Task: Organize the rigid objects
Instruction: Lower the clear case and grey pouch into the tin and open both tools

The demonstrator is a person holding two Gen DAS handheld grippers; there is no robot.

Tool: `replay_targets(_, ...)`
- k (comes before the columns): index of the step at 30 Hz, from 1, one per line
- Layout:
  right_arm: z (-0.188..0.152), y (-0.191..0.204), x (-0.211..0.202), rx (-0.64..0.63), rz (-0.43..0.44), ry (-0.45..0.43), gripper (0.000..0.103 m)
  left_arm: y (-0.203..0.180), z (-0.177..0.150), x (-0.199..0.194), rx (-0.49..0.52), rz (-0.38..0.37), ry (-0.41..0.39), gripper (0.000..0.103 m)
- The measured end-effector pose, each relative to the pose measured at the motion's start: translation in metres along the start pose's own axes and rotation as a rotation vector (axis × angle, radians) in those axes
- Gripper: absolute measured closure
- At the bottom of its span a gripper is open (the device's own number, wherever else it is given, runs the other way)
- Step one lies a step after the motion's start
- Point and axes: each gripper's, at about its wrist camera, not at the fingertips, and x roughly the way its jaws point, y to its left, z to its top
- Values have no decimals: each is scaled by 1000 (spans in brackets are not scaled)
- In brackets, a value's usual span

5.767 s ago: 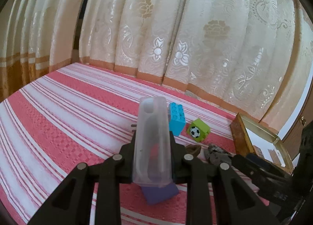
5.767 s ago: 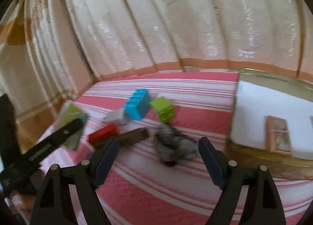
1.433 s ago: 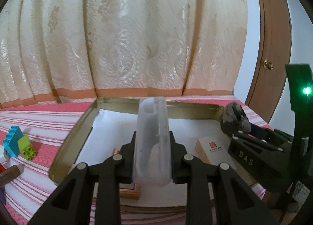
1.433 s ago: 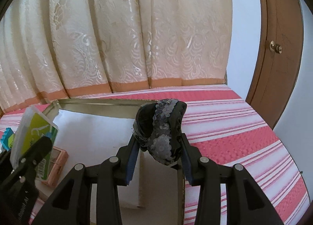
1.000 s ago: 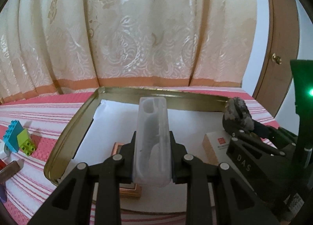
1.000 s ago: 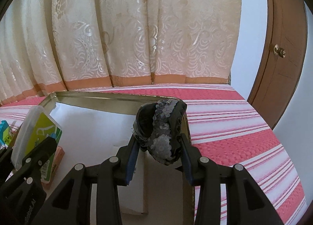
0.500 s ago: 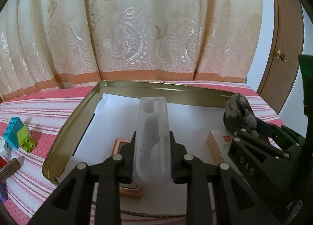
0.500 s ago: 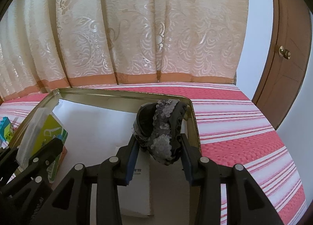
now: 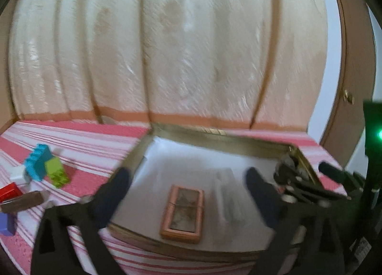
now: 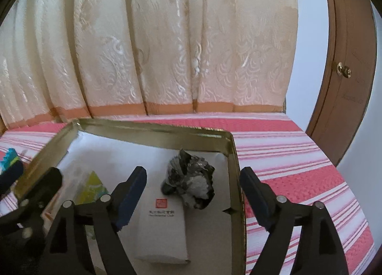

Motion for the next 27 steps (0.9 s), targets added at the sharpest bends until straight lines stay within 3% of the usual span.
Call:
replay_targets(2,0,1,-5,2,16,-19,20,10,3,-13,-27,1,-56,0)
replay_targets(5,-1,4,-9,-9,19,-35,20,17,1,-21,-26,16,-77,0)
replay_targets(14,-5,0,-19,58,78,-68,20,23,-6,-33,65,126,-143,0)
replay_targets(27,-13,10,-41,105,78,-148,20,40,-10,-40,63,151,-132,0)
